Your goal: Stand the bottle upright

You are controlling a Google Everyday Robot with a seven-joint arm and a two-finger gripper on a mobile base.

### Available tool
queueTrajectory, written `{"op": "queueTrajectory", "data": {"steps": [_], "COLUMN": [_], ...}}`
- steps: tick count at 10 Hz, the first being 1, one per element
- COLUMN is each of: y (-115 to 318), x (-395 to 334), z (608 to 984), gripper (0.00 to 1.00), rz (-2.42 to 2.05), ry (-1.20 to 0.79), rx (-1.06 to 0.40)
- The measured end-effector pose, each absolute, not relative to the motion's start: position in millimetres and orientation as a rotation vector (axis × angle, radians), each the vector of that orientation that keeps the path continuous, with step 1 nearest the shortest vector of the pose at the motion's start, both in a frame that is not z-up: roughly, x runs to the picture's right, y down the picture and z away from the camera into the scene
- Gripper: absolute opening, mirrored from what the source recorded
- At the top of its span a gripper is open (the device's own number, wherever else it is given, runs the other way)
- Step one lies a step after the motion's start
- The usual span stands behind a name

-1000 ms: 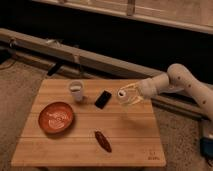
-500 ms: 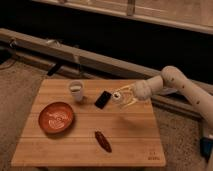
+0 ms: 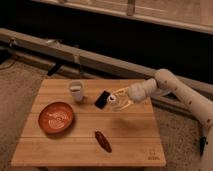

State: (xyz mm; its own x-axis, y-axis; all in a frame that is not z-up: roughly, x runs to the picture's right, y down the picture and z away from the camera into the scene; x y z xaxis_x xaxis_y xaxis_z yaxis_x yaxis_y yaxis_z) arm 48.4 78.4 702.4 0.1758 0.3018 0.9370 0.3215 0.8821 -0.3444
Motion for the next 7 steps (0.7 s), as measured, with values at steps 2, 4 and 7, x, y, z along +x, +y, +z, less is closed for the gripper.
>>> {"op": "queueTrajectory", "data": {"steps": [2, 4, 7], "y": [84.7, 92.5, 102.7], "x": [42.7, 31.1, 19.0], "z": [710.2, 720.3, 731.8], "gripper": [0.0, 0.0, 0.0], "rz": [-0.003, -0.002, -0.005], "ry": [-1.434, -1.457, -1.476], "rx": [-0.552, -0.576, -0.607]}}
